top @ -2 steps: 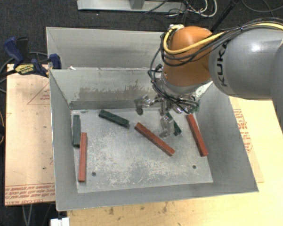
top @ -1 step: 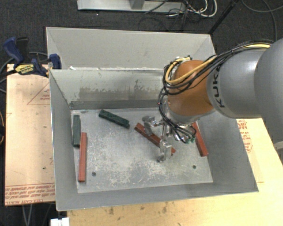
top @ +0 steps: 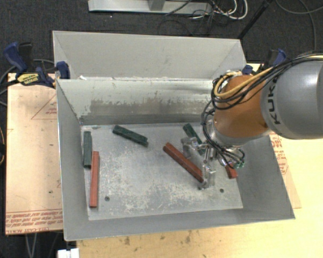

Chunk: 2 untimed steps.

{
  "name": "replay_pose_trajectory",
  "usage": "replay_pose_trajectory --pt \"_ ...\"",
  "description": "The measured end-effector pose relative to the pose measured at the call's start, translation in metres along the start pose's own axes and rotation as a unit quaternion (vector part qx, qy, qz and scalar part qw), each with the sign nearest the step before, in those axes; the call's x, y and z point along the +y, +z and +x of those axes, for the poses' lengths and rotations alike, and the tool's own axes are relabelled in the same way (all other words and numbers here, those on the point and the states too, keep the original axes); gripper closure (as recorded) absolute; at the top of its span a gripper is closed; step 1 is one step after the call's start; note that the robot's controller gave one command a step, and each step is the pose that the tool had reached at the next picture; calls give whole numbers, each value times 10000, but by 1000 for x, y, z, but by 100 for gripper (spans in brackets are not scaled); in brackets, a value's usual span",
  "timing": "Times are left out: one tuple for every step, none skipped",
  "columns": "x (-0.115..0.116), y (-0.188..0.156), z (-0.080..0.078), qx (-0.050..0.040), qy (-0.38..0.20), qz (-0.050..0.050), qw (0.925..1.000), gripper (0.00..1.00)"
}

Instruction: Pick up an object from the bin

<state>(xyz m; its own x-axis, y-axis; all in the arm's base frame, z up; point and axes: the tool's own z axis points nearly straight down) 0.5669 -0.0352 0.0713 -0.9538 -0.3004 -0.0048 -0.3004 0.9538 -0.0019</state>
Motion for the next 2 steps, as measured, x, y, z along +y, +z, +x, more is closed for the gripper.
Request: replay_pose_trajectory --pt "3 -1 -1 7 -29 -9 10000 100" --pt "2 -160 -15 -36 -72 7 10000 100"
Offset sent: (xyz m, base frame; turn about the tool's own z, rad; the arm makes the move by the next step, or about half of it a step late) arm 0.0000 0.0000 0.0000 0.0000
